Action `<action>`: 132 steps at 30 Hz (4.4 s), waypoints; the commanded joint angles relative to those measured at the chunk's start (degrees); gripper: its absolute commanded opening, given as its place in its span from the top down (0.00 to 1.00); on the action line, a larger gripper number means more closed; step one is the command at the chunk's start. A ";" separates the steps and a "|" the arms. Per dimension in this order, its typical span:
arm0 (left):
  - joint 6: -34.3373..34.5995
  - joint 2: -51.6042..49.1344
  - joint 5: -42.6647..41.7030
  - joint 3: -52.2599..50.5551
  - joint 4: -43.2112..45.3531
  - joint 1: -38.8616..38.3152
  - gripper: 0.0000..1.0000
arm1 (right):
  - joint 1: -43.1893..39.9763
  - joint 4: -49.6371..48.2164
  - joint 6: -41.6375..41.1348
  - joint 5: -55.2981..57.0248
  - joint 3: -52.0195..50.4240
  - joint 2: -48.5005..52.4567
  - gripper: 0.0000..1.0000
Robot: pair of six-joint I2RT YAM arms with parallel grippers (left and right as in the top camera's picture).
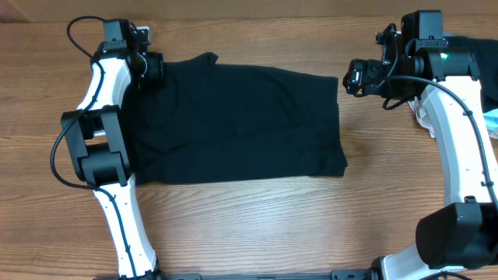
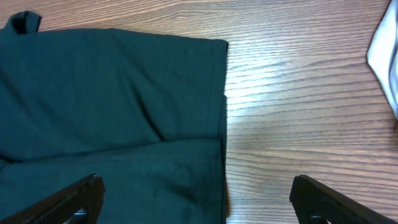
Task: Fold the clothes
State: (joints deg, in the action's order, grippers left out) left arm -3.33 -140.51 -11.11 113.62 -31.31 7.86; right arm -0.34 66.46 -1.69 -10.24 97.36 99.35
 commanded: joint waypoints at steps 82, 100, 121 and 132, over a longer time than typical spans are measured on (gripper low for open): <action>-8.31 3.76 0.07 10.23 -26.40 -12.37 0.27 | -0.04 -5.66 0.26 0.37 -4.33 -0.20 0.00; -9.57 0.24 -0.81 10.19 -22.12 -12.44 0.48 | -0.04 -6.16 0.24 0.35 -4.33 -0.20 0.00; -9.53 0.13 -0.79 8.68 -22.21 -12.41 0.91 | -0.04 -6.36 0.24 0.35 -4.33 -0.20 0.00; -5.33 1.55 -0.26 13.16 -23.76 -11.89 0.96 | -0.04 -6.45 0.24 0.35 -4.33 -0.20 0.00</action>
State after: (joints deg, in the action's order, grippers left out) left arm -11.77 -139.74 -10.94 122.67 -53.91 -4.40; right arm -0.36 60.47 -1.65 -10.09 93.19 99.35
